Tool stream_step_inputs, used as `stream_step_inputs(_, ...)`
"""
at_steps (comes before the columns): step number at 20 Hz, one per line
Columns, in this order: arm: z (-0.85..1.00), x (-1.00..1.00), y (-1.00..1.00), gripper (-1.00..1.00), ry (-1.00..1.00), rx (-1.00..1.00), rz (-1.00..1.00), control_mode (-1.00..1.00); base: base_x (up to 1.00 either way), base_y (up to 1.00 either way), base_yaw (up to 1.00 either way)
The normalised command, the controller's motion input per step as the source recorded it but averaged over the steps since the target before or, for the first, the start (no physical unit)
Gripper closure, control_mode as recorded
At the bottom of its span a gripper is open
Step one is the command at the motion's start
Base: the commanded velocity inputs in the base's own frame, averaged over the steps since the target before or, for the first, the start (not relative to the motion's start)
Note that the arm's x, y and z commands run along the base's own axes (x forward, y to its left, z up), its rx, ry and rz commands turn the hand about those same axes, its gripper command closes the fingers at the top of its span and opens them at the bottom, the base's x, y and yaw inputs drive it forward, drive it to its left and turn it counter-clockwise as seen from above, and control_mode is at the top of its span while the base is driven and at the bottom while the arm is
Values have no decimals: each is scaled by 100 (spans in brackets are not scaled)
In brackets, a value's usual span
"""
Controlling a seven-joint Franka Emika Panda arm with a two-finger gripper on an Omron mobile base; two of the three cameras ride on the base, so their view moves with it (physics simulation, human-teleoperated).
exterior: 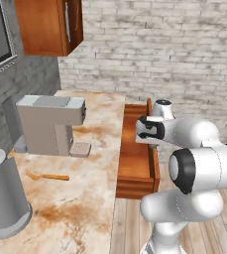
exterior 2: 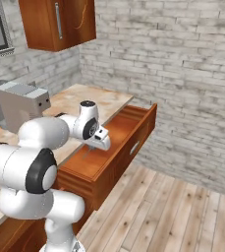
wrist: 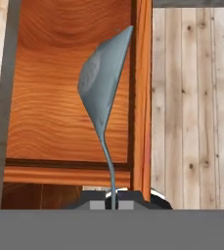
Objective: Organize the utensils by type. Pick up the wooden spoons from the counter and place them in the open cabinet. Then pick up the metallic utensils from the counter and place them in the open drawer.
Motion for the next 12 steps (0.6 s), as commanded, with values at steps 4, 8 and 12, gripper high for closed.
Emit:
stream_step_inputs(4,-14,17,0,100,17,0,0,-100,0,0,0)
stream_step_inputs(8,-17,24,-1,100,4,0,0,-100,0,0,0)
stream_step_inputs(12,-16,16,0,100,0,0,0,-100,0,0,0)
